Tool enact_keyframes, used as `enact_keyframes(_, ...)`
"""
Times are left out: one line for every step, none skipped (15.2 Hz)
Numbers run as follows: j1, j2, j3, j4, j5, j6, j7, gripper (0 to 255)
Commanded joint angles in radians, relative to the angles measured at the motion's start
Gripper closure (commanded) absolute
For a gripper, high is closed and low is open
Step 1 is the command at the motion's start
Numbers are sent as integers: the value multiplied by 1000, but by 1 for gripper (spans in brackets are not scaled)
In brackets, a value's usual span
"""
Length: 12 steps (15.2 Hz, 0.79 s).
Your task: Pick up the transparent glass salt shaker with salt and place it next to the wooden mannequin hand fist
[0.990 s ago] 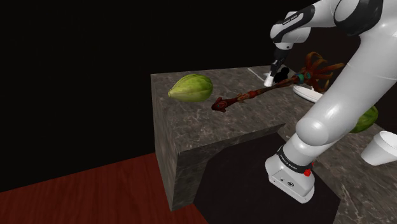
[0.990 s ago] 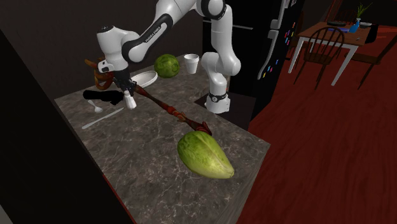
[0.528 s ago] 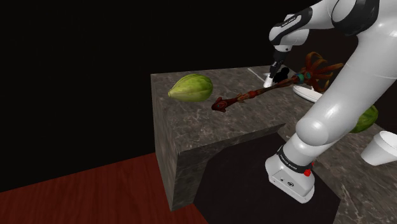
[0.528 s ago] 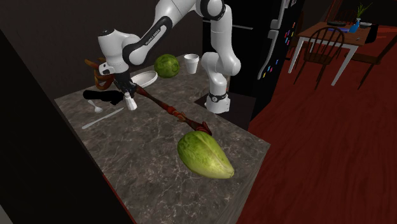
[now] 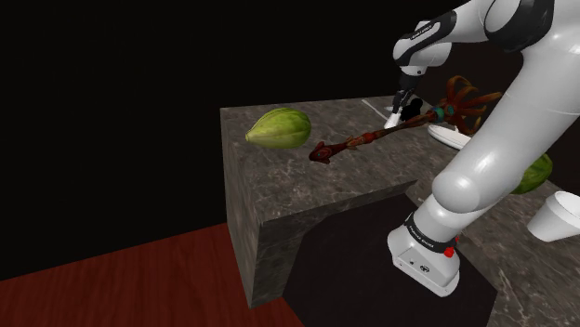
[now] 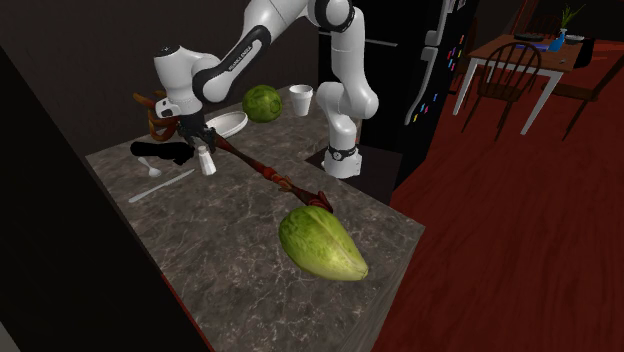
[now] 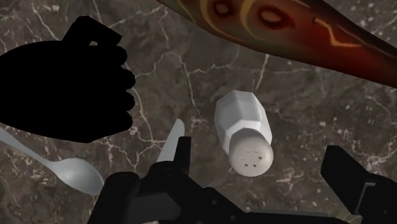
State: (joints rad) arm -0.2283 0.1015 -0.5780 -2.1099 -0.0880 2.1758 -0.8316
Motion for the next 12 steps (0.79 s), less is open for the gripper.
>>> enact_keyframes(4, -18, 1, 17, -9, -33, 7, 0)
enact_keyframes(8, -34, 2, 36, -18, -66, 13, 0)
enact_keyframes(12, -48, 3, 55, -25, -99, 19, 0)
enact_keyframes(15, -59, 5, 72, -30, -125, 22, 0)
enact_keyframes(14, -59, 5, 72, -30, -125, 22, 0)
enact_keyframes(14, -59, 5, 72, -30, -125, 22, 0)
enact_keyframes(14, -59, 5, 72, -30, -125, 22, 0)
enact_keyframes(14, -59, 5, 72, -30, -125, 22, 0)
enact_keyframes(14, -59, 5, 72, -30, -125, 22, 0)
enact_keyframes(14, -59, 5, 72, -30, -125, 22, 0)
enact_keyframes(14, -59, 5, 72, -30, -125, 22, 0)
enact_keyframes(14, -59, 5, 72, -30, -125, 22, 0)
